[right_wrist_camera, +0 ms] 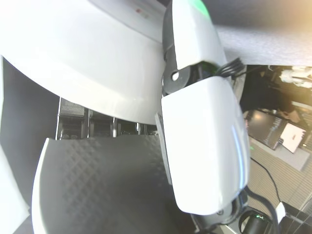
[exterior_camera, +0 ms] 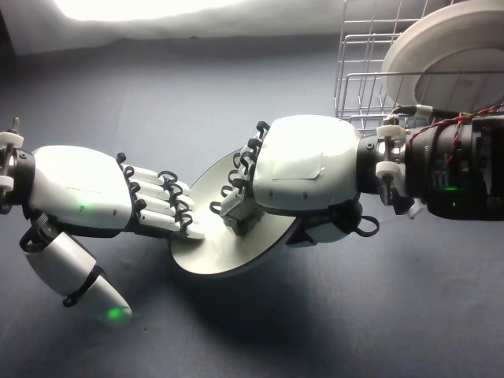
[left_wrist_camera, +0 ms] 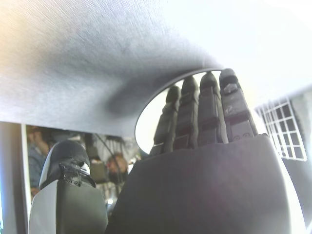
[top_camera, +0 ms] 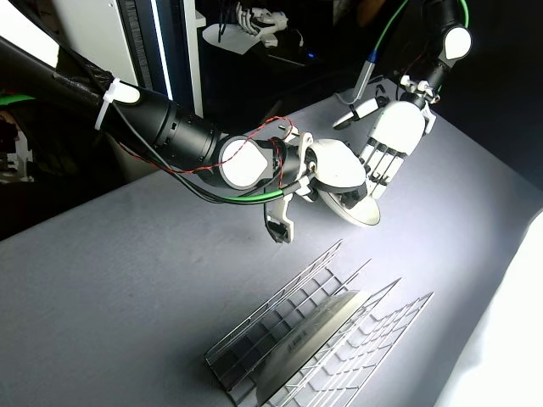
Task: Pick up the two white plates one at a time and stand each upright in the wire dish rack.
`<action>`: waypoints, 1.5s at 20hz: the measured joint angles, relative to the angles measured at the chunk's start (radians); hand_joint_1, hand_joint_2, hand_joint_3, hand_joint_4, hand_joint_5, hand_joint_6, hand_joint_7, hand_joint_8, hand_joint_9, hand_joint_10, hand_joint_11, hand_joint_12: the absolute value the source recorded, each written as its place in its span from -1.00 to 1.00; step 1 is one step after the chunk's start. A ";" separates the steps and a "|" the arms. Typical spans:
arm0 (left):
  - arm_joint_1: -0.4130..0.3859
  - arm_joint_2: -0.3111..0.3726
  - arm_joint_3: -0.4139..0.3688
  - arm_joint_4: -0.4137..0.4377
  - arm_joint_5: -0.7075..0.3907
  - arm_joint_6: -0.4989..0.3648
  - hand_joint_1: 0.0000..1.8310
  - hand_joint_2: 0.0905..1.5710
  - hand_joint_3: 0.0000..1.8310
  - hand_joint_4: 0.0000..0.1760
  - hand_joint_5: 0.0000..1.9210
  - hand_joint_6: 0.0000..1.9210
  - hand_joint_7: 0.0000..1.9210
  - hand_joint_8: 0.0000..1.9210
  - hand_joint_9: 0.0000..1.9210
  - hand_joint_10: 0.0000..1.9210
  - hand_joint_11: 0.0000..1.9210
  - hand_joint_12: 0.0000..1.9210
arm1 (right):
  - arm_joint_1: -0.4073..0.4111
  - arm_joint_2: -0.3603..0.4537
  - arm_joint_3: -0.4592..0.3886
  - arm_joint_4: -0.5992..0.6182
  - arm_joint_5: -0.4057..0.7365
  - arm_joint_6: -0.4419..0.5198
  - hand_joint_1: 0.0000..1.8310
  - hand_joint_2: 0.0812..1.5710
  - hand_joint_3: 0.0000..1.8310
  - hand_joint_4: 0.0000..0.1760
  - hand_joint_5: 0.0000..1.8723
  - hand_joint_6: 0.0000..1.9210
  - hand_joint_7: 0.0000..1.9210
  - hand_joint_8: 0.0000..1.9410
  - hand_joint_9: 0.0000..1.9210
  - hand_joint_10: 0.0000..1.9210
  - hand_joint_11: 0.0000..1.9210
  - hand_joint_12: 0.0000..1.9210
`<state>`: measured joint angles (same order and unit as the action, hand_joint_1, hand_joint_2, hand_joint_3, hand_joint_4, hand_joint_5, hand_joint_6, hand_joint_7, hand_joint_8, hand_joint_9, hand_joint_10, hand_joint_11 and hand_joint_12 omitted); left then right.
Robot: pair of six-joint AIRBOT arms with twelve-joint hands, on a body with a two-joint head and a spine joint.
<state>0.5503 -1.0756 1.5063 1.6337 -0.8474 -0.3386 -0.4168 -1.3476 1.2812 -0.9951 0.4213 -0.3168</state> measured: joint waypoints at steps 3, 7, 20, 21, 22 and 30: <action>-0.023 0.000 0.000 0.012 0.000 -0.003 -1.00 0.25 -1.00 -1.00 -0.85 -1.00 -0.90 -0.99 -0.95 -0.99 -0.99 -0.95 | 0.003 0.010 0.000 -0.001 0.011 0.001 0.51 0.37 -1.00 -1.00 -0.08 0.09 0.10 -0.12 0.03 0.14 -0.22 0.13; -0.050 0.013 0.003 0.023 -0.004 -0.001 -1.00 0.25 -1.00 -1.00 -0.86 -1.00 -0.90 -1.00 -0.95 -1.00 -0.99 -0.94 | 0.012 0.032 -0.009 -0.004 0.020 0.000 0.51 0.38 -1.00 -1.00 -0.06 0.10 0.07 -0.08 -0.01 0.18 -0.22 0.10; -0.141 0.089 0.025 0.042 -0.040 -0.003 -1.00 0.27 -1.00 -1.00 -0.84 -0.99 -0.90 -1.00 -0.95 -1.00 -0.99 -0.91 | 0.091 0.148 -0.186 0.147 -0.018 0.000 0.51 0.38 -1.00 -1.00 -0.06 0.13 0.05 -0.08 0.00 0.15 -0.23 0.13; -0.141 0.089 0.029 0.047 -0.052 -0.003 -1.00 0.27 -1.00 -1.00 -0.84 -0.99 -0.90 -1.00 -0.95 -1.00 -0.99 -0.91 | 0.102 0.167 -0.214 0.162 -0.008 0.000 0.50 0.38 -1.00 -1.00 -0.08 0.15 0.03 -0.05 0.01 0.15 -0.22 0.12; -0.141 0.090 0.029 0.047 -0.063 -0.006 -1.00 0.26 -1.00 -1.00 -0.86 -1.00 -0.92 -1.00 -0.97 -1.00 -1.00 -0.92 | 0.107 0.185 -0.236 0.173 -0.005 0.001 0.50 0.38 -1.00 -1.00 -0.08 0.15 0.04 -0.07 0.02 0.14 -0.21 0.11; -0.141 0.114 0.039 0.050 -0.086 -0.026 -1.00 0.26 -1.00 -1.00 -0.87 -0.99 -0.91 -0.99 -0.96 -0.99 -0.99 -0.96 | 0.149 0.303 -0.352 0.311 -0.014 0.005 0.50 0.39 -1.00 -1.00 -0.09 0.16 0.03 -0.03 -0.02 0.19 -0.22 0.12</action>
<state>0.4095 -0.9619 1.5455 1.6833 -0.9337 -0.3645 -0.2680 -1.0443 0.9291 -0.6846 0.4068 -0.3122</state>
